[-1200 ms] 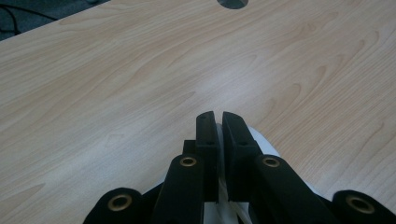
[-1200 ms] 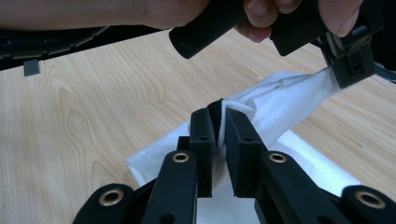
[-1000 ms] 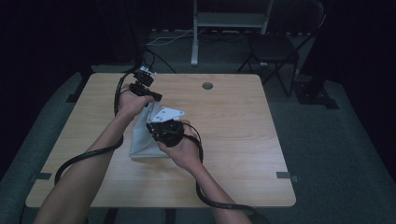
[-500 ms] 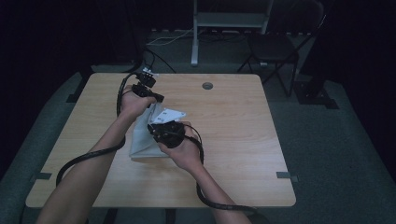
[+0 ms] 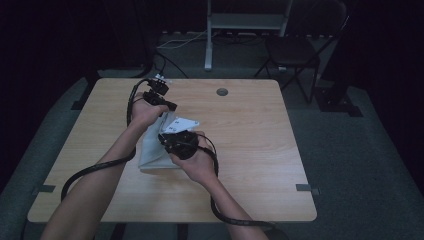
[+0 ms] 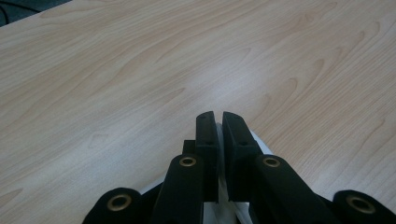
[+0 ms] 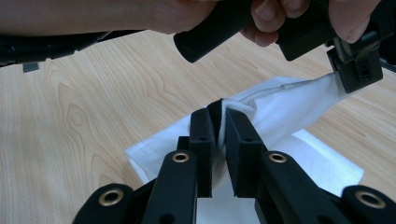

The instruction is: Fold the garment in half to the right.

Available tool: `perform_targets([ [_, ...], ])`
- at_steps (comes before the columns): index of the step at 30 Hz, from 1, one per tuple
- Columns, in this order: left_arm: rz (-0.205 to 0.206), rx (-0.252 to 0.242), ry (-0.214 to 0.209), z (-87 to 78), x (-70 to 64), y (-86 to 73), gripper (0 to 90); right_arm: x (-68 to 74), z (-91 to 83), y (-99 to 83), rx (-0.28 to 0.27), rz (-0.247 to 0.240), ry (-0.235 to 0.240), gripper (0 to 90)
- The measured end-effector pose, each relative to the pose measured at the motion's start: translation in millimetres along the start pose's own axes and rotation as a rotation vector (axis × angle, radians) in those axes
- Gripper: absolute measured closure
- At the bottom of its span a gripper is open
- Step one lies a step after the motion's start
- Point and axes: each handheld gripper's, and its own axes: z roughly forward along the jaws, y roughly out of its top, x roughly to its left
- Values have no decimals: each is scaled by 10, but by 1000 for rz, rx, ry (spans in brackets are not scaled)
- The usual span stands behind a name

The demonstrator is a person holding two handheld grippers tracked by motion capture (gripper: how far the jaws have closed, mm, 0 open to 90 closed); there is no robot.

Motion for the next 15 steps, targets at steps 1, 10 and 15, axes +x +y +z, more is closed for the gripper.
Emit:
perform_targets([
  [1,0,0,1,0,-1,1,856,1,0,0,0,-1,0,821],
  [10,0,0,-4,34,-31,-1,856,-1,-3,-18,4,5,-1,821],
  [15,5,6,-4,56,-42,-5,856,-3,-4,-36,8,6,-1,821],
])
